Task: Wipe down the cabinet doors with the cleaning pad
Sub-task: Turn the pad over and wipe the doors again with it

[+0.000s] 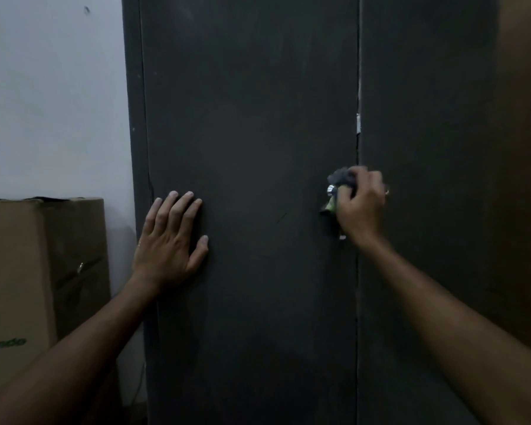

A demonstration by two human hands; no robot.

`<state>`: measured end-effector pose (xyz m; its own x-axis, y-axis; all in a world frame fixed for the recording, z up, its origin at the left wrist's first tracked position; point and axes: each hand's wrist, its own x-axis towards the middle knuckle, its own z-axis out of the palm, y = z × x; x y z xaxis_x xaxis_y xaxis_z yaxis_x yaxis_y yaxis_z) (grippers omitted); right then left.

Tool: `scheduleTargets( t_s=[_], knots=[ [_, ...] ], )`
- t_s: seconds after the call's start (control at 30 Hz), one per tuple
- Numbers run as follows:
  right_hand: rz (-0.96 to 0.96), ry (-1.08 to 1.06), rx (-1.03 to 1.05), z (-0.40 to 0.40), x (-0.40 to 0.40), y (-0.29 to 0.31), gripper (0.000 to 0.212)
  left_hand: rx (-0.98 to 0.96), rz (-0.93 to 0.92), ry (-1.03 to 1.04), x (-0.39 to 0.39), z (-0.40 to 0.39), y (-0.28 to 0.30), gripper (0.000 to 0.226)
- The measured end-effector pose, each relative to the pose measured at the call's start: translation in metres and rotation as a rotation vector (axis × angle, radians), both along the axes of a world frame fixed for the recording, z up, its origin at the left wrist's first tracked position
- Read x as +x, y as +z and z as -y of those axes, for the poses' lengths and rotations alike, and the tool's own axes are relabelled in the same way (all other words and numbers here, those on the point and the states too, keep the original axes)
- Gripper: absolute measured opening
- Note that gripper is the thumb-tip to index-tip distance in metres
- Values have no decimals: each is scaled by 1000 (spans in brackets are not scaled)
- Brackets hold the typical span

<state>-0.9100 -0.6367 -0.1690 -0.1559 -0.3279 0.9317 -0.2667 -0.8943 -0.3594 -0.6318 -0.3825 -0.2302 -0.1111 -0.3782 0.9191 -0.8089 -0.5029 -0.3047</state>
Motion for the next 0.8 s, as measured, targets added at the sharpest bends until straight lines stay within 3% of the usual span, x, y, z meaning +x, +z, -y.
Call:
scheduleTargets(
  t_s=[0.1, 0.17, 0.3, 0.43, 0.53, 0.63, 0.8],
  knots=[
    [-108, -53, -16, -5, 10, -57, 35, 9, -23, -20, -2, -2, 1, 78],
    [-52, -16, 40, 0, 10, -76, 34, 10, -37, -40, -6, -3, 2, 77],
    [108, 104, 282, 23, 10, -12, 24, -20, -116, -45, -24, 4, 12, 71],
    [14, 65, 32, 30, 11, 11, 20, 53, -60, -87, -51, 31, 30, 65],
    [-41, 11, -32, 44, -2, -45, 24, 151, -18, -142, -70, 55, 42, 62],
    [-286, -109, -91, 57, -21, -88, 34, 207, 17, -181, -90, 80, 50, 59],
    [-266, -280, -182, 63, -7, -18, 41, 219, 11, -192, -106, 116, 52, 60]
  ],
)
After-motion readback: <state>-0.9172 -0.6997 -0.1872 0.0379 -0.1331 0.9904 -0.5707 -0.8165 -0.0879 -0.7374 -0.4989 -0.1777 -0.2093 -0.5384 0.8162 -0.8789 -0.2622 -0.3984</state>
